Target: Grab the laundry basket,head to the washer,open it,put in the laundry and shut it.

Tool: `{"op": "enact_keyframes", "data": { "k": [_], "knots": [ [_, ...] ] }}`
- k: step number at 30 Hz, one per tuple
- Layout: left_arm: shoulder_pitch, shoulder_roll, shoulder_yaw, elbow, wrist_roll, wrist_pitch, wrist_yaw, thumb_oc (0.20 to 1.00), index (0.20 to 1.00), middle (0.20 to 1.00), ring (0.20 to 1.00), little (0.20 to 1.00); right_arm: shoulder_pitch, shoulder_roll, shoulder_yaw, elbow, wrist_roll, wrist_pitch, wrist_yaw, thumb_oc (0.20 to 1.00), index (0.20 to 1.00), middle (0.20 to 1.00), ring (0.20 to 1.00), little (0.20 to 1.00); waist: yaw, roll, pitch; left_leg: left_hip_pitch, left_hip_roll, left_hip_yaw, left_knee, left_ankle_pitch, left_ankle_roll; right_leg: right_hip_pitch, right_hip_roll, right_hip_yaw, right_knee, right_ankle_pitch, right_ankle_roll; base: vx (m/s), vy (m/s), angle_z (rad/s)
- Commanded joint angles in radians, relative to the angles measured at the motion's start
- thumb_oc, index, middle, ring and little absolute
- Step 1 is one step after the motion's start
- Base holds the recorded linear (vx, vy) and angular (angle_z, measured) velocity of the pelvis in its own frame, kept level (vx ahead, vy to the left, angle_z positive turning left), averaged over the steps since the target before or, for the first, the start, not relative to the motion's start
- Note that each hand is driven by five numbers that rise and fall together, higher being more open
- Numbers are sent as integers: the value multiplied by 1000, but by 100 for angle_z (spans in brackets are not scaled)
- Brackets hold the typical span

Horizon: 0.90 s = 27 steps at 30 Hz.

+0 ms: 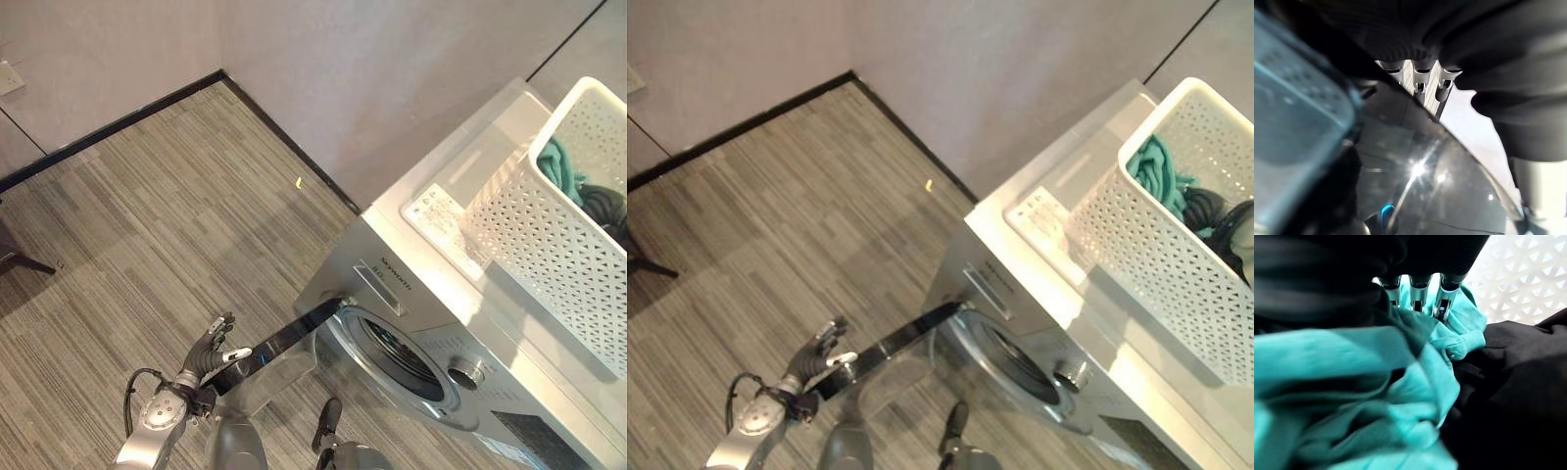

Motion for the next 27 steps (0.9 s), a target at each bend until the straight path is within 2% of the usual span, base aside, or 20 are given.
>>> {"op": "enact_keyframes", "data": {
  "k": [1, 5, 8, 15, 23, 27],
  "knots": [
    [-64, -5, -28, -9, 0, -10, 13, 1000, 1000, 1000, 1000, 1000, 15, 121, 119, 21, 39, -7, 1, 200, 200, 200, 200, 200, 42, 9, 52, 43, 45, 26, 4, -47, 1, -32, -67, -18, 9, 8, 34, 0, 0, 0],
    [-61, -15, -10, 19, -7, -7, 34, 1000, 1000, 1000, 1000, 1000, -43, 152, 1, 47, 113, -8, -102, 200, 200, 200, 200, 200, 23, 7, 33, 77, 44, 38, 4, -62, 8, -12, -65, -4, 9, 7, 32, 0, 0, 0],
    [-55, -16, -1, 26, -8, -6, 39, 1000, 1000, 1000, 1000, 1000, -59, 155, -43, 34, 141, -12, -131, 200, 200, 200, 200, 200, 16, 5, 21, 89, 43, 41, 4, -68, 10, -3, -66, 0, 9, 5, 31, 19, 5, -4],
    [-53, -27, 6, 63, 1, -6, 43, 1000, 1000, 1000, 1000, 1000, -106, 114, -222, -47, 322, -76, -252, 200, 200, 200, 200, 200, -5, 3, -25, 152, 32, 48, 4, -98, 18, 50, -70, 3, 9, -4, 33, 26, 11, -5],
    [-50, -39, -13, 82, 18, -6, 42, 1000, 1000, 1000, 1000, 1000, -98, 83, -338, -171, 413, -132, -324, 200, 200, 200, 200, 200, -24, 6, -70, 210, 23, 58, 4, -127, 25, 104, -75, 3, 9, -14, 35, 24, 10, 0],
    [-47, -43, -16, 86, 22, -5, 50, 1000, 1000, 1000, 1000, 1000, -123, 66, -358, -168, 446, -147, -352, 200, 200, 200, 200, 200, -30, 8, -83, 243, 18, 63, 4, -139, 28, 131, -78, 4, 12, -18, 36, 33, 17, -1]
  ]
}}
